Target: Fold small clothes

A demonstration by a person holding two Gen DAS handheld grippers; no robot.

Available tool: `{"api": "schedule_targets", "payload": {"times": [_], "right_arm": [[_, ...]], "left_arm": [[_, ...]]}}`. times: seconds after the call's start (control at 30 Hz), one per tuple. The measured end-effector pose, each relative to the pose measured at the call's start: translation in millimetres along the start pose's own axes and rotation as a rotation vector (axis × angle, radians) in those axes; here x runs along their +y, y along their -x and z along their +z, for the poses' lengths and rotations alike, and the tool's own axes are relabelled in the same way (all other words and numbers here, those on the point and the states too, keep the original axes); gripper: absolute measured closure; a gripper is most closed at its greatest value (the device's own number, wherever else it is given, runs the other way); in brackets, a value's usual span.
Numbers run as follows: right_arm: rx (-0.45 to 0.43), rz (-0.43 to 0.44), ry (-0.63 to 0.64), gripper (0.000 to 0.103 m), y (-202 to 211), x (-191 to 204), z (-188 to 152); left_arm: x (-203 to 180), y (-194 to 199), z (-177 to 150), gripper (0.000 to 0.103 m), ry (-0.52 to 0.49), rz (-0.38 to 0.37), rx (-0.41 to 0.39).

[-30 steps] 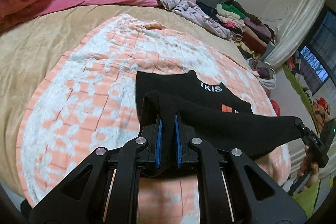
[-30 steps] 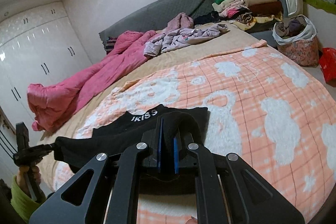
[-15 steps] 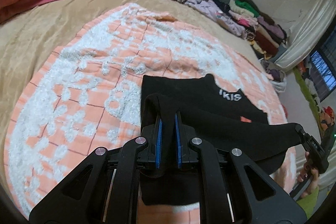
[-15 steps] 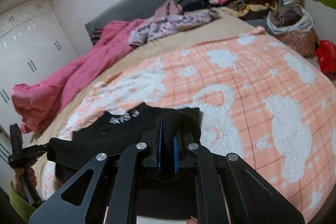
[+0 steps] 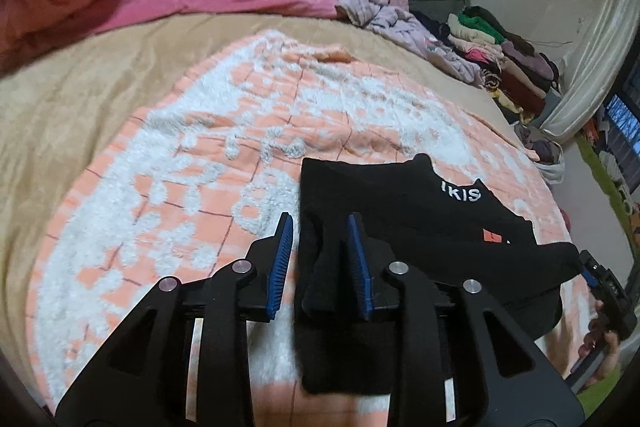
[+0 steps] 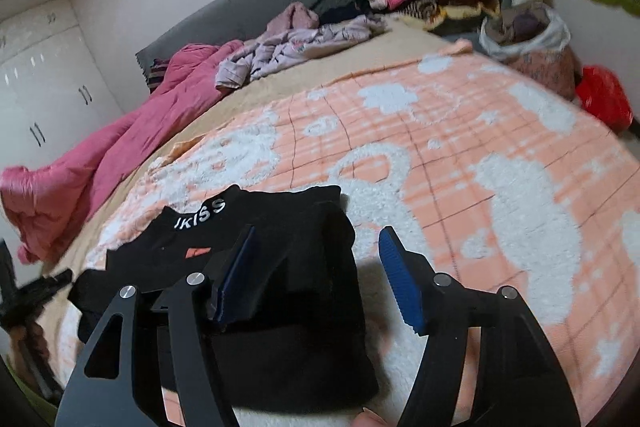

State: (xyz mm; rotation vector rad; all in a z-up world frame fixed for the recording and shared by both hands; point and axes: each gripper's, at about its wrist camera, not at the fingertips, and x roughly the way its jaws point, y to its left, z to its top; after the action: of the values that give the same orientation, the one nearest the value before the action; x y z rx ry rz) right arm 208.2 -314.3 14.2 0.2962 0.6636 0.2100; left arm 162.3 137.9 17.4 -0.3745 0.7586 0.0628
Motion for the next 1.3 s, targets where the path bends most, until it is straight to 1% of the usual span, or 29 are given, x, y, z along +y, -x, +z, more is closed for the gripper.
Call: {"api": "schedule_targets", "payload": {"times": [0.03, 0.07, 0.13, 0.2, 0.27, 0.4, 0.43, 0.47, 0.5, 0.53, 0.57, 0.63, 0.83, 0.93, 1.03, 1.13, 1.3], "right_arm": [[-0.012, 0.000, 0.029, 0.041, 6.5, 5.3, -3.5], [-0.022, -0.003, 0.056, 0.041, 11.9, 10.4, -6.4], [-0.041, -0.009, 0.123, 0.041, 21.7, 23.3, -13.9], [-0.043, -0.009, 0.194, 0.041, 25.6, 38.0, -20.8], [-0.027, 0.002, 0.275, 0.041, 25.7, 55.1, -29.2], [0.012, 0.049, 0.359, 0.043, 19.0, 78.2, -43.8], [0.028, 0.060, 0.376, 0.044, 15.9, 83.1, -47.8], [0.038, 0.067, 0.390, 0.046, 13.7, 86.6, -50.9], [0.047, 0.070, 0.402, 0.049, 11.9, 89.8, -53.7], [0.062, 0.071, 0.419, 0.051, 10.1, 93.7, -57.7], [0.071, 0.075, 0.430, 0.052, 9.6, 96.0, -60.7], [0.089, 0.081, 0.440, 0.055, 7.9, 97.7, -65.8], [0.151, 0.050, 0.441, 0.057, -5.3, 94.4, -76.5], [0.178, 0.027, 0.449, 0.057, -18.0, 92.6, -79.4], [0.192, -0.003, 0.483, 0.057, -31.5, 92.2, -80.9], [0.204, -0.006, 0.487, 0.057, -40.8, 91.3, -79.9], [0.192, 0.002, 0.479, 0.057, -49.0, 91.5, -68.7]], "left_arm": [[-2.2, 4.4, -2.5, 0.074, -0.011, 0.003, -0.009], [-4.5, 7.2, -4.1, 0.068, -0.018, 0.005, -0.015], [-10.8, 13.9, -10.2, 0.067, -0.045, 0.014, -0.031], [-18.5, 17.9, -16.2, 0.067, -0.075, 0.014, -0.034], [-28.1, 20.6, -22.7, 0.067, -0.106, 0.007, -0.032], [-52.3, 19.5, -37.7, 0.068, -0.211, 0.012, -0.009], [-58.4, 17.8, -42.9, 0.069, -0.234, 0.007, 0.003], [-62.2, 16.0, -46.7, 0.076, -0.250, 0.005, 0.012], [-66.8, 12.7, -52.0, 0.086, -0.270, 0.002, 0.029], [-69.9, 9.4, -56.8, 0.090, -0.281, -0.001, 0.047], [-72.6, 4.4, -62.7, 0.092, -0.290, -0.007, 0.070], [-75.9, -2.2, -71.5, 0.092, -0.307, -0.007, 0.091], [-84.6, -21.5, -88.2, 0.092, -0.370, 0.045, 0.110], [-86.2, -27.8, -86.9, 0.092, -0.378, 0.063, 0.095], [-87.9, -35.8, -84.5, 0.092, -0.383, 0.076, 0.098], [-88.6, -39.9, -82.2, 0.092, -0.380, 0.080, 0.092], [-90.9, -46.5, -73.4, 0.092, -0.379, 0.080, 0.081]]}}
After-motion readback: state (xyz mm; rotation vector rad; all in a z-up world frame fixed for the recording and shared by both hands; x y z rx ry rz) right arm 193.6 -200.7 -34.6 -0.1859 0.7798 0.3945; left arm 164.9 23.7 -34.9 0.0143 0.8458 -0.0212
